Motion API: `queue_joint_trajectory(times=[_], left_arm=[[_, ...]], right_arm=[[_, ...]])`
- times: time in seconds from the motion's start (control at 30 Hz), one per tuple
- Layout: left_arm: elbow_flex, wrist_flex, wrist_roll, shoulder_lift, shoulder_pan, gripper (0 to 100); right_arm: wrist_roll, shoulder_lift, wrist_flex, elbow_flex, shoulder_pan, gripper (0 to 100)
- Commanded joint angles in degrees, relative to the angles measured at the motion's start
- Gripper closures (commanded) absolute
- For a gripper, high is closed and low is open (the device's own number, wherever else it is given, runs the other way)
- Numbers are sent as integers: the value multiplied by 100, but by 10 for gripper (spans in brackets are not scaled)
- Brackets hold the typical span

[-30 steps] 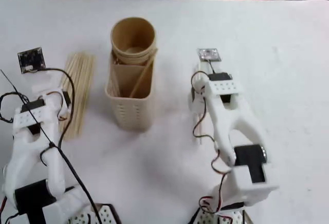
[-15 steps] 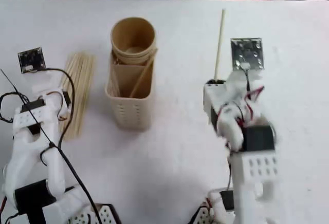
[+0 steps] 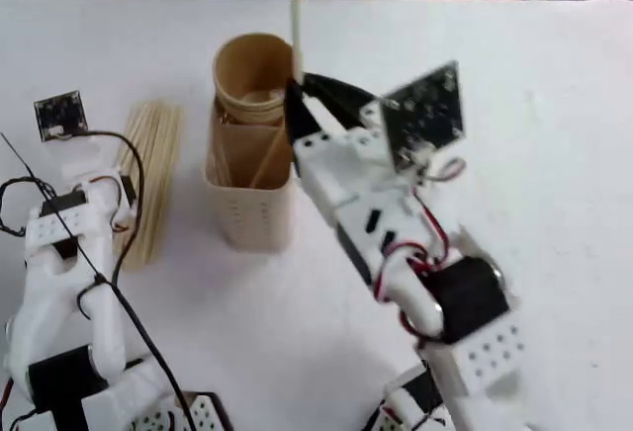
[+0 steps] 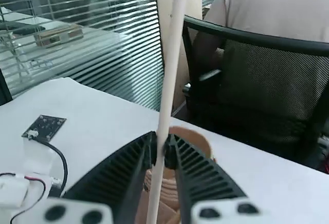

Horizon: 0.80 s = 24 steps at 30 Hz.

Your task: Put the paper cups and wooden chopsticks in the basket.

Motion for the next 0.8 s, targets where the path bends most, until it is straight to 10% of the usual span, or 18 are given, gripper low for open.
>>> queue_joint_trajectory(times=[0.0, 0.77], left_arm=[[-70, -97, 62, -22, -40, 887], [-62, -97, 62, -13, -40, 887]], right_arm=[[18, 725, -743, -237, -127, 981], [-457, 1481, -963, -202, -110, 848]])
